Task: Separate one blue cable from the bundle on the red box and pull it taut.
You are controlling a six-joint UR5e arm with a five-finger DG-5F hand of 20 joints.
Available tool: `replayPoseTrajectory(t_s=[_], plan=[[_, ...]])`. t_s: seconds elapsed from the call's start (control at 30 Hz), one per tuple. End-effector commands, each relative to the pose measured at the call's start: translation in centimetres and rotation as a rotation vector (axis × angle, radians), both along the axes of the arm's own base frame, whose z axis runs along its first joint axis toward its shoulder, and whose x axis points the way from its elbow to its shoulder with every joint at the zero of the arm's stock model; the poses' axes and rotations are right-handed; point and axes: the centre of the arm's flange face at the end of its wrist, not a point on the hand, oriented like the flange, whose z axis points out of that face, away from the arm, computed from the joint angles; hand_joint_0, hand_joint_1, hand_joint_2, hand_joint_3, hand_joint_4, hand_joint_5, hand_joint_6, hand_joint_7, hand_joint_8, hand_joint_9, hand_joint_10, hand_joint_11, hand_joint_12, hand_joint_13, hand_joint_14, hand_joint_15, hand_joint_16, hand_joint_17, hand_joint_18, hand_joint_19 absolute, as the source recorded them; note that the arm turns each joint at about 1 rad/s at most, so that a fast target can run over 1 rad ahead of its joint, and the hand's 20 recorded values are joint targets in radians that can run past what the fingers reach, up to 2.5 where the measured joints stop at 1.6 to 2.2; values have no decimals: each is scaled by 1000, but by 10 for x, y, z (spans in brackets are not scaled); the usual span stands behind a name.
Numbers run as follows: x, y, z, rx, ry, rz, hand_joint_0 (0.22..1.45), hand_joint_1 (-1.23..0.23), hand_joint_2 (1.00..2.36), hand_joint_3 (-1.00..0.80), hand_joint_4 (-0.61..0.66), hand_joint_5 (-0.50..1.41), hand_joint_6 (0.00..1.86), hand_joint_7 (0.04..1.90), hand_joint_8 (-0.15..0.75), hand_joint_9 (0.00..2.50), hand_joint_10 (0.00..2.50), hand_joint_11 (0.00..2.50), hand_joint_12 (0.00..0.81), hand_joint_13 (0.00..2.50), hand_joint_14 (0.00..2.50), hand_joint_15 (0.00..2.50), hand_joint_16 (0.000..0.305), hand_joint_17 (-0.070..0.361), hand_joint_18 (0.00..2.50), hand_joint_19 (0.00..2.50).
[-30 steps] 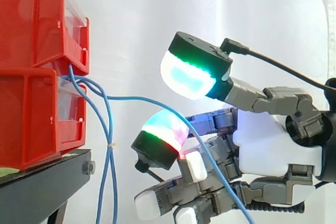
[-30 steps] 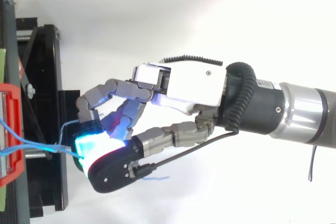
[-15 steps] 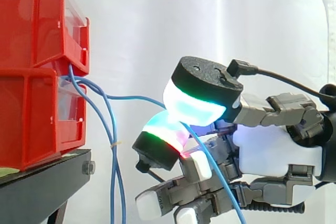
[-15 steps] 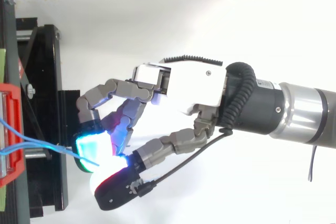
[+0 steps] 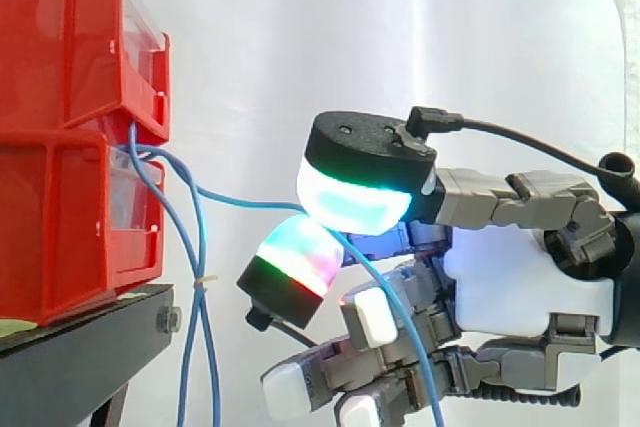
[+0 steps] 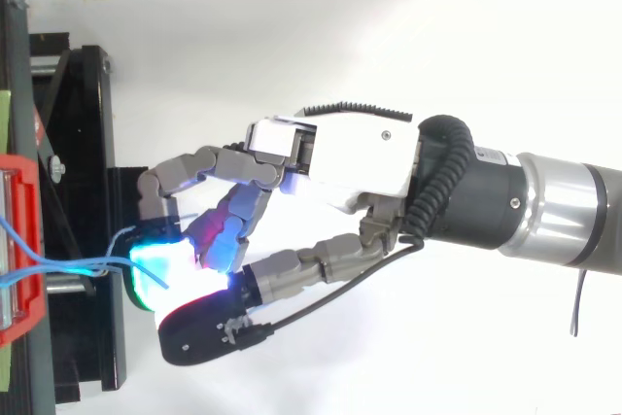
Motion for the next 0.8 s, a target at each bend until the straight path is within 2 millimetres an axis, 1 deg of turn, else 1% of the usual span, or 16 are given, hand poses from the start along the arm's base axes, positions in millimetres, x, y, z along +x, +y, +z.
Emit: replayPoseTrajectory(t_s=[0.0,0.2,0.37,0.43,0.53,0.57,0.67,0.7,0.77], plan=[[0,0,0,0,0,0,575,-653,1010,-60,142,-5,550,1475,337,1334,12,371,430,927,7,236,54,121,992,310],[0,-1,0,0,0,-1,585,-658,1009,-79,151,-4,532,1520,342,1338,11,426,431,927,8,254,52,118,977,323],[0,-1,0,0,0,-1,581,-689,1015,-89,137,-20,550,1503,337,1309,14,474,419,915,9,273,49,110,945,337],[0,-1,0,0,0,-1,574,-715,1017,-74,129,-32,579,1472,330,1284,16,513,415,905,10,279,48,108,930,340],[0,-1,1,0,-1,-1,573,-748,1017,-46,99,-61,660,1328,340,1249,13,533,417,888,9,285,48,109,919,341],[0,-1,1,0,-1,-1,574,-755,1017,-37,96,-78,700,1246,337,1248,13,543,418,882,9,283,48,109,919,337],[0,0,0,0,0,0,575,-769,1017,-6,74,-103,757,1171,333,1235,13,557,415,870,9,282,49,111,919,332],[0,-1,0,0,0,-1,579,-796,1016,17,73,-134,810,1147,331,1199,15,550,421,860,9,280,50,113,913,324],[0,0,0,0,0,0,586,-812,1013,37,45,-140,818,1191,321,1194,13,550,422,857,8,273,51,114,915,304]])
